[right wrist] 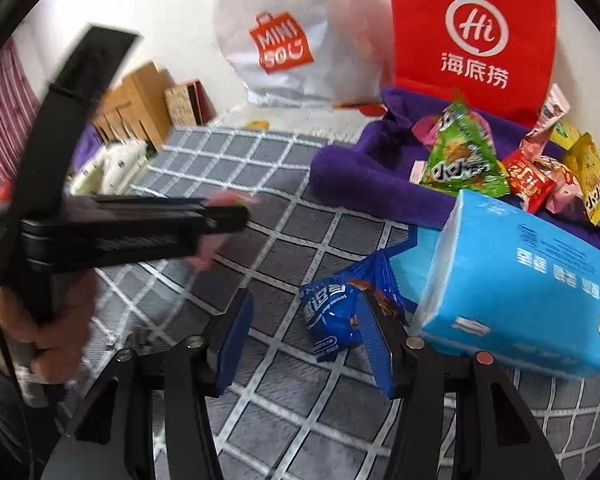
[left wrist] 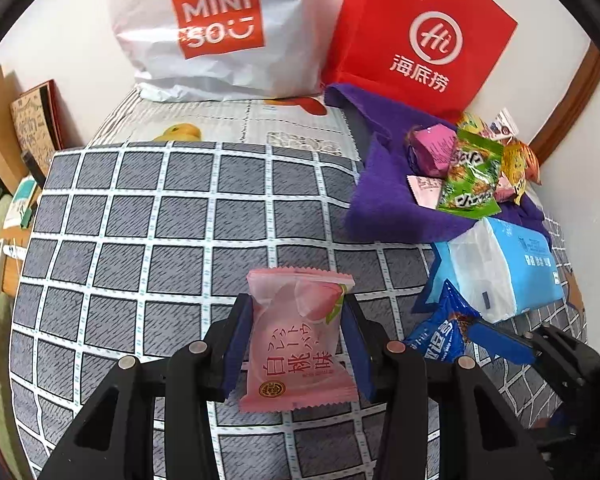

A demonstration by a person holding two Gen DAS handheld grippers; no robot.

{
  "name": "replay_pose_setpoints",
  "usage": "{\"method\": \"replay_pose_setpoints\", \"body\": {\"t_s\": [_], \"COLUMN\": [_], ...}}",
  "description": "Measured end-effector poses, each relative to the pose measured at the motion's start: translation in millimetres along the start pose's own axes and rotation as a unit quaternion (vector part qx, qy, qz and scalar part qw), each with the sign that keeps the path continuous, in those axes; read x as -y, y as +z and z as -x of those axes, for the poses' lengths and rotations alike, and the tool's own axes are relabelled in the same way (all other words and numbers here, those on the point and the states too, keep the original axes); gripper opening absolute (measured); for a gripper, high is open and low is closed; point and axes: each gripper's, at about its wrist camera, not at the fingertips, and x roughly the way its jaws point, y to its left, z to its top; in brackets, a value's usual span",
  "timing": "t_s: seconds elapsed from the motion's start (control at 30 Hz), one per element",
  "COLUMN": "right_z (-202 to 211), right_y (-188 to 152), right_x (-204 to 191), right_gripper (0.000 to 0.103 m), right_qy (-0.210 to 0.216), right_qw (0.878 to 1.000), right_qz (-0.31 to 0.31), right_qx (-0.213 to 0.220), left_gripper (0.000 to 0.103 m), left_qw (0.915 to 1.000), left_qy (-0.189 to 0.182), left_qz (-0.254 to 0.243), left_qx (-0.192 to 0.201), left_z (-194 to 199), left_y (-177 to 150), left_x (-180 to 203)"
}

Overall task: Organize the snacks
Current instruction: 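Grasp the pink peach pastry packet with the left tool while the right grasps the blue cookie packet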

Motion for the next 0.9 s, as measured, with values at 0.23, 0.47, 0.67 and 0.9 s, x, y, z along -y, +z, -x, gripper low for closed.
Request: {"method": "replay_pose_setpoints", "body": {"t_s": [0.23, 0.47, 0.67, 0.9], "right_z": [-22, -28, -10, 29], "right_y": [-4, -7, -12, -27], "right_x": [-2, 1, 10, 15], "right_gripper": [0.053, 0.037, 0.021, 0.016], "right_qy": [-0.055, -0.087, -0.064, -0.029], "right_qw": [0.998, 0.995, 0.998, 0.999], "right_qz": [0.030, 0.043, 0.009, -0.023], "right_qx": [-0.011, -0.001, 0.003, 0.024], "left_gripper": [0.043, 0.043, 0.043, 0.043], "left_qw": [0.9997, 0.9995, 0.9996, 0.9993], "left_qy": [-0.018, -0.025, -0.027, -0.034], "left_qz": [0.016, 0.016, 0.007, -0.008], "left_qx": [-0.006, -0.008, -0.009, -0.011], "left_z": [-4, -5, -2, 8], "left_y": [-1, -2, -5, -17], "left_x": [-6, 1, 12, 35]}}
